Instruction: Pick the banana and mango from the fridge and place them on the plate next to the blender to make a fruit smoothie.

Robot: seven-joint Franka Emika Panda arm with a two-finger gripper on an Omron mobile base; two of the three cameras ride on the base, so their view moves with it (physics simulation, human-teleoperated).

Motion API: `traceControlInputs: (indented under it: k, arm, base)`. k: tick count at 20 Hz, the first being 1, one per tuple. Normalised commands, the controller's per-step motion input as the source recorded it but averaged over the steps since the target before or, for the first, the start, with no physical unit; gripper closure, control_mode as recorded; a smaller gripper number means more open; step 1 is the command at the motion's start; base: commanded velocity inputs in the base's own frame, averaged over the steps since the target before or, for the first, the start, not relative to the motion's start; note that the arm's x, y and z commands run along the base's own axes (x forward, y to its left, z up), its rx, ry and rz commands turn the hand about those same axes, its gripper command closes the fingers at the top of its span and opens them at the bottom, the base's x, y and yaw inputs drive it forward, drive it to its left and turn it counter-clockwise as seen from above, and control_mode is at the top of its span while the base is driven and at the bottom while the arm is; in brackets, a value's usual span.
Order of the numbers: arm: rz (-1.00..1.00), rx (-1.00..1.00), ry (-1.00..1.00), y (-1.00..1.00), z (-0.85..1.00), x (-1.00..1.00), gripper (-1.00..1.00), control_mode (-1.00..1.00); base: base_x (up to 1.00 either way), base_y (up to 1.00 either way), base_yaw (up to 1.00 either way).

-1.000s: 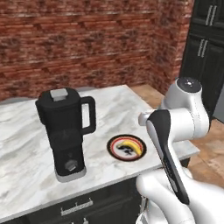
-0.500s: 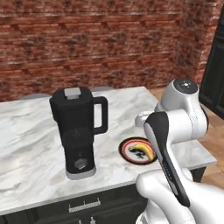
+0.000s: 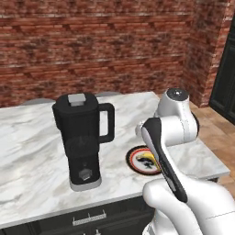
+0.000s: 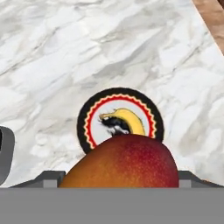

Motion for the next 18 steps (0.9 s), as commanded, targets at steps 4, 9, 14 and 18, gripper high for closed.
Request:
traceControlInputs:
  k: [4, 9, 14, 18]
  arm:
    - [0.07, 0.00, 0.21, 0.00, -1.00, 0.99, 1.00, -1.00]
    - [0.02, 0.00, 0.25, 0.00, -0.91, 0.90, 1.00, -1.00]
    - [0.00, 0.00, 0.23, 0.02, -0.46, 0.48, 1.00, -1.00]
    - [0.00, -0.01, 0.16, 0.01, -0.57, -0.02, 1.00, -1.00]
  base:
    - [0.00, 0.00, 0.00]
    - [0.00, 0.00, 0.00]
    - [0.00, 0.00, 0.00]
    - [0.00, 0.00, 0.00]
